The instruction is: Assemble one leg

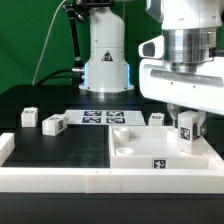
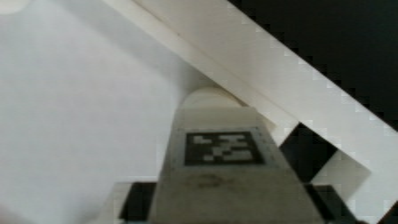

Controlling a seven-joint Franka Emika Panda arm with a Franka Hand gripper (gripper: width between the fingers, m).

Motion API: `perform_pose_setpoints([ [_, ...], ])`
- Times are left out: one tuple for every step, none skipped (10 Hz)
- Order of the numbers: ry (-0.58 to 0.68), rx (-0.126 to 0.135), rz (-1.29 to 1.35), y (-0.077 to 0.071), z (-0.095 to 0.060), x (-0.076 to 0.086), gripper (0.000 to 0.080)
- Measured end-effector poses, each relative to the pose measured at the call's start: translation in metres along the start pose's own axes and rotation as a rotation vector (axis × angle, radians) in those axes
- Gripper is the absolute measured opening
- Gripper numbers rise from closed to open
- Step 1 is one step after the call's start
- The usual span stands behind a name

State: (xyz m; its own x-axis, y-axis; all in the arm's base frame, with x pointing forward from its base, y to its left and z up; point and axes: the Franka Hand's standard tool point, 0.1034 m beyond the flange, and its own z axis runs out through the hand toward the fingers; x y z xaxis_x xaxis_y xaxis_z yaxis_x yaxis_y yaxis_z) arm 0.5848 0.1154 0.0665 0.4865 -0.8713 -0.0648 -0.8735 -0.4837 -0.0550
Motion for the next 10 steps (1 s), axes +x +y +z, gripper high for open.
perform_pose_setpoints([
  [-0.004, 0.001, 0.120, 0.0001, 0.0002, -0.0006, 0.0290],
  [-0.006, 0.000, 0.217, 0.0001, 0.0009, -0.0016, 0.0290],
  [-0.017, 0.000, 0.346, -0.0007, 0.0015, -0.0031, 0.0290],
  [-0.025, 0.002, 0.413, -0.0018, 0.0019, -0.0033, 0.0290],
  [-0.031, 0.005, 0.440, -0.0025, 0.0021, -0.0035, 0.0290],
  [-0.033, 0.008, 0.495, -0.0032, 0.0021, -0.0036, 0.0290],
  [-0.034, 0.009, 0.494, -0.0033, 0.0021, -0.0036, 0.0290],
  [-0.034, 0.009, 0.485, -0.0033, 0.0021, -0.0037, 0.0290],
  [-0.034, 0.010, 0.438, -0.0034, 0.0022, -0.0041, 0.0416],
  [-0.035, 0.010, 0.393, -0.0041, 0.0024, -0.0063, 0.0588],
])
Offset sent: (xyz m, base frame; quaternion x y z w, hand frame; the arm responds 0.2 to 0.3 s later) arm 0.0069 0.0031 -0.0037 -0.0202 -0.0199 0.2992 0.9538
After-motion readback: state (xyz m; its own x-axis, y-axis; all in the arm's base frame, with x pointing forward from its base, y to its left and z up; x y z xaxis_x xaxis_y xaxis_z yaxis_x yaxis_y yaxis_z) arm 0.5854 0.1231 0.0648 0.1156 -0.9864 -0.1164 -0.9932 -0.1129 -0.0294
